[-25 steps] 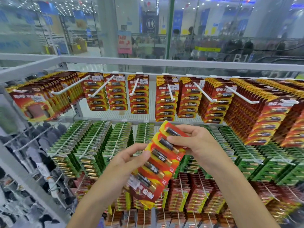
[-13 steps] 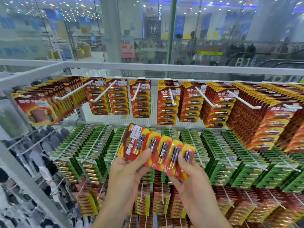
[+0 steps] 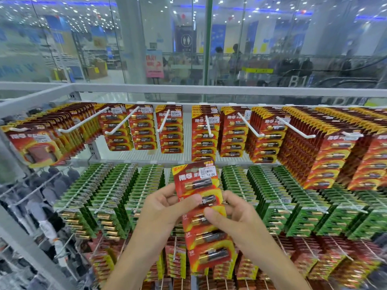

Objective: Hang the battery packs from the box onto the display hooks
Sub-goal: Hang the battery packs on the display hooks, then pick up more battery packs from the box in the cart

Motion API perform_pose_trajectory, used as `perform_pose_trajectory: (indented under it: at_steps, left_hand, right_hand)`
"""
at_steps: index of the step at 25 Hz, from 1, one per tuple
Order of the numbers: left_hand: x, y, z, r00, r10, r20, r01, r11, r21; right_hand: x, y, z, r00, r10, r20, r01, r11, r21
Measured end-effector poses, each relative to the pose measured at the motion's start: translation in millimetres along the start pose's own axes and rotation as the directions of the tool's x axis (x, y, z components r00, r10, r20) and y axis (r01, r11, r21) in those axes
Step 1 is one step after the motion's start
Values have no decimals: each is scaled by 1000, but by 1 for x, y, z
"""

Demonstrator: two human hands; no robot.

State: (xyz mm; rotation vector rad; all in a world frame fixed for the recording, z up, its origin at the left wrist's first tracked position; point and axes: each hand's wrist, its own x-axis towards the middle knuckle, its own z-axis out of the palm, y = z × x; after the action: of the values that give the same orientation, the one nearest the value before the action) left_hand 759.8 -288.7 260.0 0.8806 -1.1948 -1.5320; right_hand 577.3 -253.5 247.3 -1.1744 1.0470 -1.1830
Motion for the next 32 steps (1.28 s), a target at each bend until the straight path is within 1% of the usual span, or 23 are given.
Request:
perform_pose_trajectory:
  at_steps: [5, 10, 12, 16, 22, 26, 30, 32]
  left_hand:
    - [4, -2, 6, 998, 2, -65, -4, 1000, -20]
    - [-2, 2, -6, 973, 134, -190, -109, 985, 137]
    - [-7, -1, -18, 965, 139, -224, -104, 981, 164]
    - [-16, -12, -44, 947, 83, -309, -39, 989, 143]
    - [-24, -26, -68, 928, -34, -372, 72, 993, 88]
    - [-29, -33, -73, 919, -87, -385, 118, 991, 57]
    - [-34, -39, -76, 911, -146, -386, 168, 986, 22]
    - [-36, -40, -75, 917, -171, -361, 186, 982, 7]
  right_hand:
    - [0, 4, 7, 998, -15, -65, 22, 993, 117]
    - [9, -11, 3, 982, -67, -175, 96, 982, 161]
    - [16, -16, -1, 972, -101, -211, 137, 977, 163]
    - [28, -25, -7, 958, -128, -258, 166, 977, 132]
    - [36, -30, -7, 958, -153, -242, 173, 983, 61]
    - [34, -30, -5, 959, -157, -234, 166, 986, 19]
    - [36, -30, -1, 961, -118, -251, 136, 989, 54]
    - [46, -33, 2, 958, -95, -269, 114, 992, 54]
